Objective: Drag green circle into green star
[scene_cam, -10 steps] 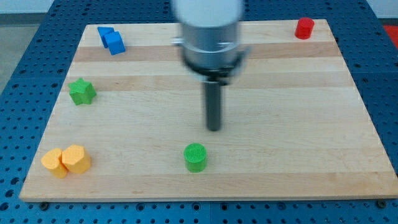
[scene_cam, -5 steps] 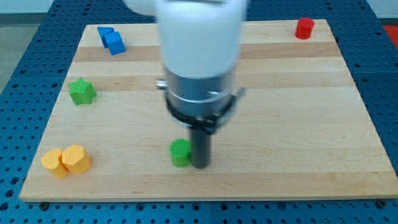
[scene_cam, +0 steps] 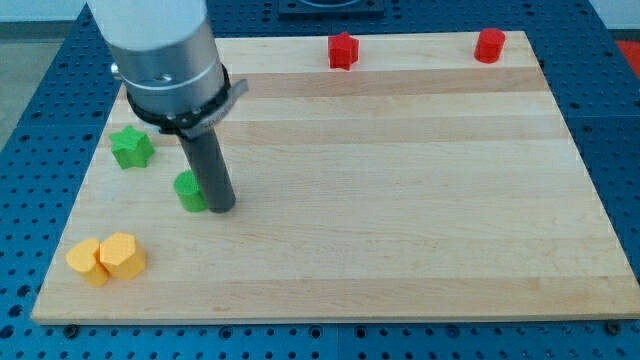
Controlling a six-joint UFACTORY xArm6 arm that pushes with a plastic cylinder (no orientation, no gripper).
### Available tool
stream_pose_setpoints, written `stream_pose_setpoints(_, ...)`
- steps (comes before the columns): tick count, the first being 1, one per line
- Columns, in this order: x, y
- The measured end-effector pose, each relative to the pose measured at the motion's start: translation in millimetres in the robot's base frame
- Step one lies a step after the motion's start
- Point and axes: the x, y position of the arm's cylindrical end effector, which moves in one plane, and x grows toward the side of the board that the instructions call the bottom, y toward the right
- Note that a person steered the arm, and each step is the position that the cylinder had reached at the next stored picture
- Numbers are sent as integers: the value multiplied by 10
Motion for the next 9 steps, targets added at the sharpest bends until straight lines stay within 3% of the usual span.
stream_pose_setpoints(4,183,-233)
stream_pose_setpoints(6,-85,-609)
stream_pose_setpoints(9,-275,-306)
